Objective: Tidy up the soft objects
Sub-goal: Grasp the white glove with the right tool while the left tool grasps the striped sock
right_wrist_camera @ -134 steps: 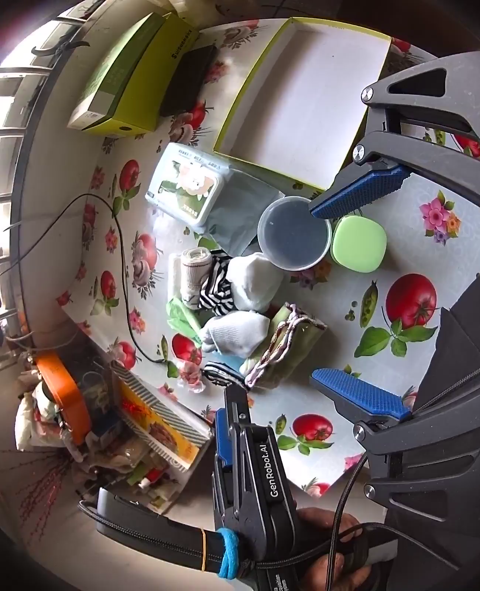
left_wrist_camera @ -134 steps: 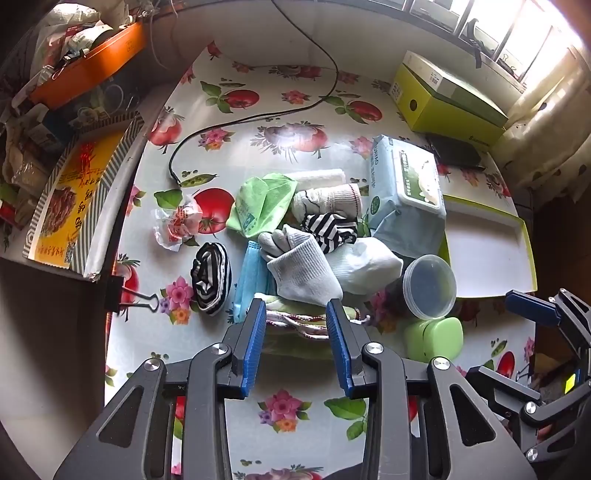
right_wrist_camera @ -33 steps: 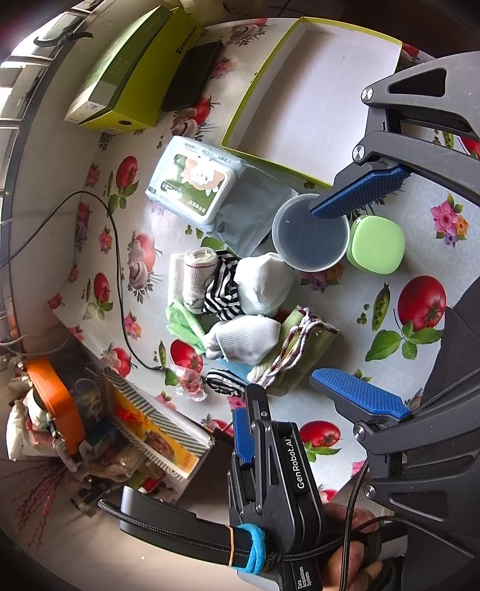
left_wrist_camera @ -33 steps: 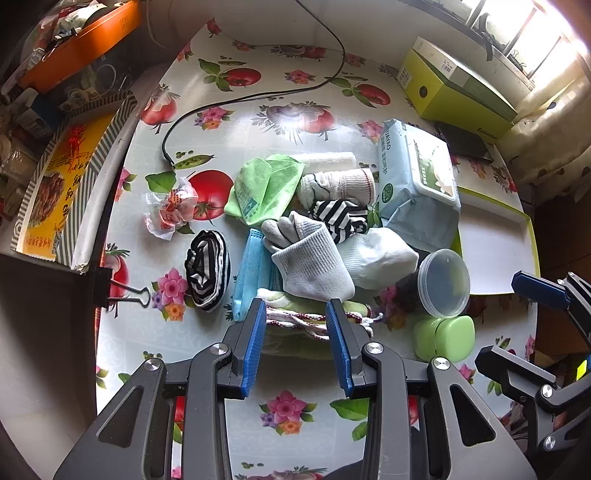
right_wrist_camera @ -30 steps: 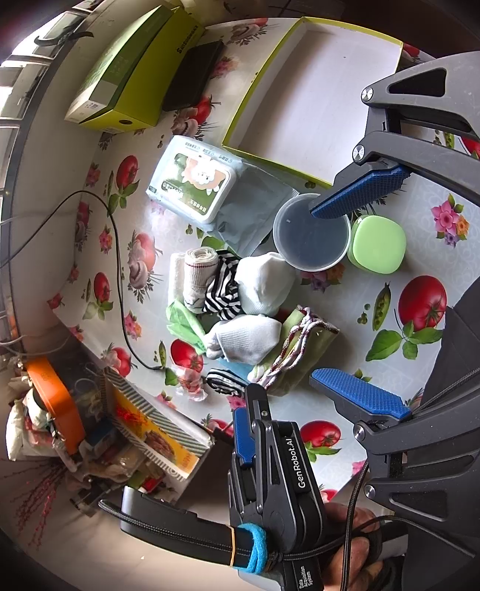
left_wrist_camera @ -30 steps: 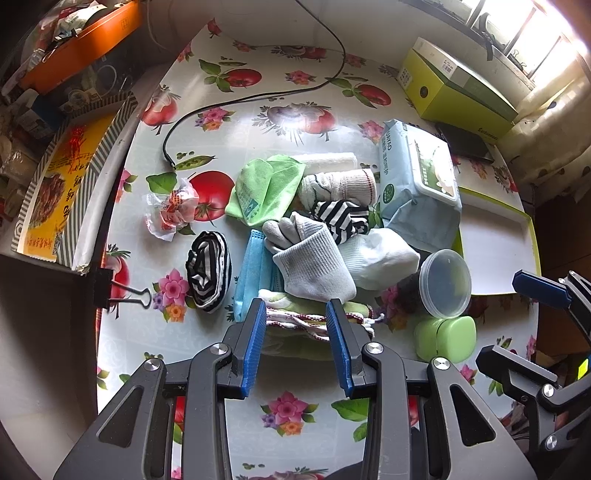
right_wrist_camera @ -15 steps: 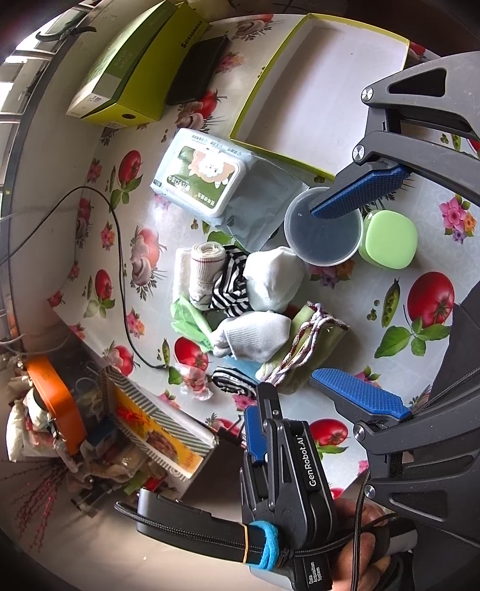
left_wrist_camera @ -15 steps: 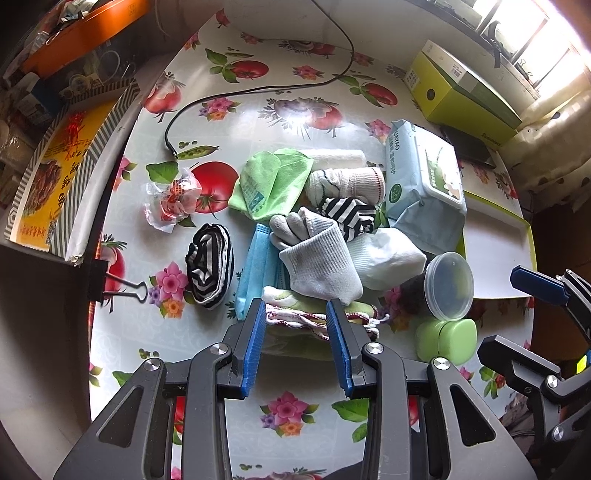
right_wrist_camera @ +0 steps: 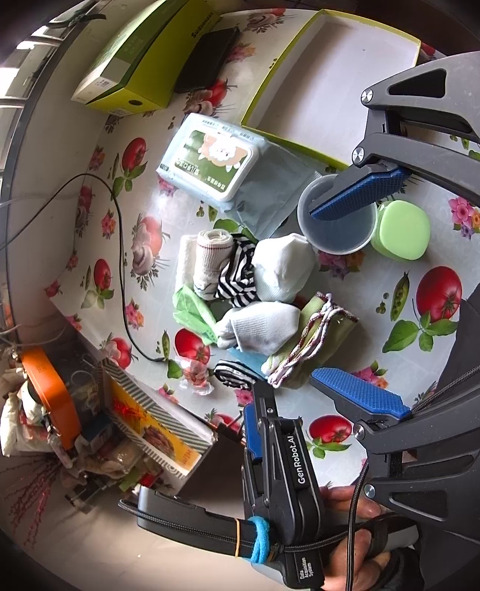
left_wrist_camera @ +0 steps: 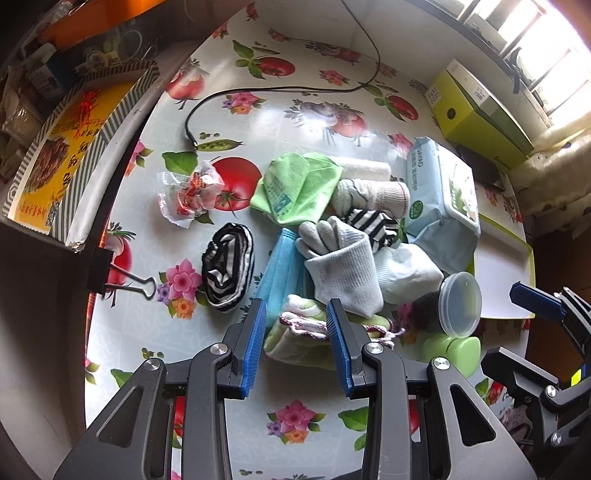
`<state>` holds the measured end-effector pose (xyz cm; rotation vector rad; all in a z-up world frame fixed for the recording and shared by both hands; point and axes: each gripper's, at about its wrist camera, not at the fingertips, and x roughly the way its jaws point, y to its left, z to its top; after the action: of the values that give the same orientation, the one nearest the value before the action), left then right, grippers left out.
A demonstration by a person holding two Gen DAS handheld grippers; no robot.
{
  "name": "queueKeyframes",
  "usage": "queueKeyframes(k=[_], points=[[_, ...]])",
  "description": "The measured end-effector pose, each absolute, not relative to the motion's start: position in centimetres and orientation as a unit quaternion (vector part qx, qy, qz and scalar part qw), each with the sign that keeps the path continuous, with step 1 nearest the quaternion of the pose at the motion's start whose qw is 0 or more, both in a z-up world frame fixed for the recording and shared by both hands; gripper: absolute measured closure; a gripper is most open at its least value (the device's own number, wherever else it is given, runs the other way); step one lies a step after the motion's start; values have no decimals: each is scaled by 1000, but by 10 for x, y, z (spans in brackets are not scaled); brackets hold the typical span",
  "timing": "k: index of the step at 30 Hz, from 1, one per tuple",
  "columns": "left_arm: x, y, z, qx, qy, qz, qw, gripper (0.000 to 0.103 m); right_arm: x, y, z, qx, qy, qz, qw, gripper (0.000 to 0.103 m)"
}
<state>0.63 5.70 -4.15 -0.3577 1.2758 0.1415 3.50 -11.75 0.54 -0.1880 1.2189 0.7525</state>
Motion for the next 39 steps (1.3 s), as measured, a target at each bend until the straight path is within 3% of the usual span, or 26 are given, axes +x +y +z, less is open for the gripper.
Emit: queueKeyframes(k=[13,26,29,31,36,39], points=[[3,94,-56,-204,591,86,776,68,49,-86,-10,-86,571,366,730,43],[4,126,-83,-230,595,100,763,68,70,-31,-52,-105,594,389,697,43],[6,128,-91,-236,597,96,761,59,72,-23,-60,-109,598,390,692,44],[8,129,-95,-238,597,92,760,58,75,-19,-65,-112,600,390,690,49],[15,129,-102,-240,597,83,761,58,76,-14,-73,-123,602,387,688,81],[20,128,-107,-236,599,79,761,58,77,-16,-73,-125,601,387,688,87]])
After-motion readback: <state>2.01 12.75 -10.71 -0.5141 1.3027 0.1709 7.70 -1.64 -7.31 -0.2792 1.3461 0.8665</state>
